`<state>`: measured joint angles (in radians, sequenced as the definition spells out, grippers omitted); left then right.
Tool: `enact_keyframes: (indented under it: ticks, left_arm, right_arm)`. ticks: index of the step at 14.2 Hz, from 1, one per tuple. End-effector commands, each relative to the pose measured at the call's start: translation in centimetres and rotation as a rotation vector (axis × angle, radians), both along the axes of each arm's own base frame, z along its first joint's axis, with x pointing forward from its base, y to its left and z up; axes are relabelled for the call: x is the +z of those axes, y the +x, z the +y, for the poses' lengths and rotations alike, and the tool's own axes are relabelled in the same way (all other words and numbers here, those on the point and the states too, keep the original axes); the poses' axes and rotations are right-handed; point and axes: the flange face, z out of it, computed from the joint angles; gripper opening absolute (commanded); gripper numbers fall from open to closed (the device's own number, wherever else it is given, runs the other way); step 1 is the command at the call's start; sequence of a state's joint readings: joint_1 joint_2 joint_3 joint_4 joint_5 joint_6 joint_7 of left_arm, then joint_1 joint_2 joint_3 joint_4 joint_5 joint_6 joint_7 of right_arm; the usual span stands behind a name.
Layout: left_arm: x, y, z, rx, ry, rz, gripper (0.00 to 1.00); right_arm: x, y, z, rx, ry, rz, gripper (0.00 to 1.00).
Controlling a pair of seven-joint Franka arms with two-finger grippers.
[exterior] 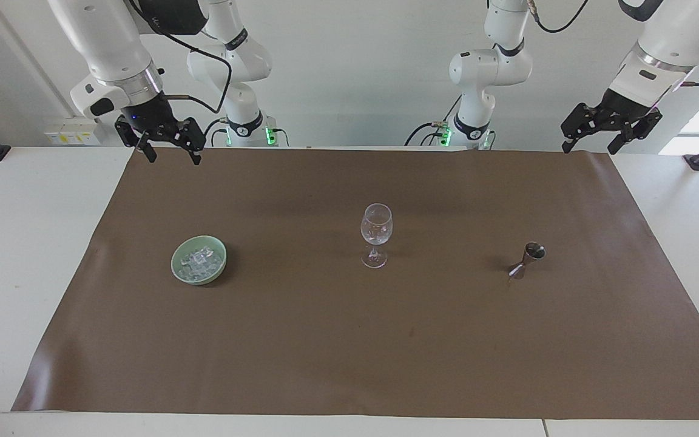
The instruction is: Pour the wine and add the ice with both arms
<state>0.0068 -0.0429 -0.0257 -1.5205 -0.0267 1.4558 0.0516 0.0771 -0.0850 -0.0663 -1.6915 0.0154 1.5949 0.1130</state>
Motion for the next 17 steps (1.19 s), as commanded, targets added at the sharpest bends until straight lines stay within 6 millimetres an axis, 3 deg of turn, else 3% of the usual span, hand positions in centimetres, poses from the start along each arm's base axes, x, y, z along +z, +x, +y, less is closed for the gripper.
enact_keyframes:
  ticks: [1,17]
  left_arm:
    - [0.3,-0.3,0.0,-0.013,0.008,0.007,1.00]
    - [-0.4,-0.8,-1.1,-0.038,0.010,0.019,1.00]
  right_arm:
    - [0.1,-0.4,-0.1,0.024,0.008,-0.009,1.00]
    - [0.1,-0.4,-0.1,0.024,0.008,-0.009,1.00]
